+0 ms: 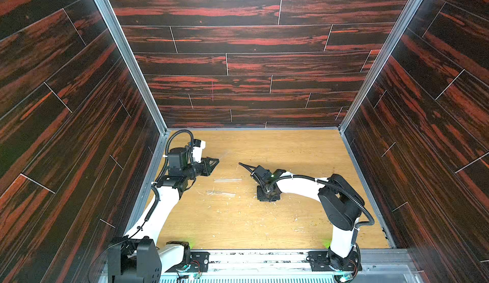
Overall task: Insert stoppers into test tubes
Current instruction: Pick up the stopper from the center of the board.
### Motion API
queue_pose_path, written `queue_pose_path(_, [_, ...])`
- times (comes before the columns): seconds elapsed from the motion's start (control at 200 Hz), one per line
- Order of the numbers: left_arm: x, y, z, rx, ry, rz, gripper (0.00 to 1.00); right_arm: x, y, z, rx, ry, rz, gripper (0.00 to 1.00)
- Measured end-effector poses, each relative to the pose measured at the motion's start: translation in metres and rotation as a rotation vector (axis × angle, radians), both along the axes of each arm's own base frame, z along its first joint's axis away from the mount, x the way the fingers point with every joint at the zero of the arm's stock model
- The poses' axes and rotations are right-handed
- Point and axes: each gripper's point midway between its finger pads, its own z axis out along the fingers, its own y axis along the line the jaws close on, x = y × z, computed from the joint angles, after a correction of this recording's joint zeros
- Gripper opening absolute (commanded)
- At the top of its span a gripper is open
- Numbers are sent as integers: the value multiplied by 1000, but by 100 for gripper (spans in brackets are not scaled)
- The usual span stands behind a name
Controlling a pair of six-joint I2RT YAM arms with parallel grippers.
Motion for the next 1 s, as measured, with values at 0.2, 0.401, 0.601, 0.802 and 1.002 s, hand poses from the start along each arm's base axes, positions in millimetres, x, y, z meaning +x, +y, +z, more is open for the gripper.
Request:
queue_pose_path(0.2, [1, 2, 0, 0, 0, 5, 9, 1, 2, -1, -7, -1, 28, 28])
queue_pose_path(0.401, [1, 3, 0, 0, -1, 8, 9, 3, 3, -1, -12, -4, 50, 28])
queue_pose_path(0.601, [1, 4, 0, 0, -1, 11, 9, 4, 6, -1, -23, -7, 67, 27])
queue_pose_path(0.802, [1, 4, 0, 0, 0, 12, 9, 3, 7, -1, -27, -10, 76, 25])
queue_pose_path(1.002, [2, 5, 0, 0, 0, 13, 9, -1, 9, -1, -33, -6, 88, 25])
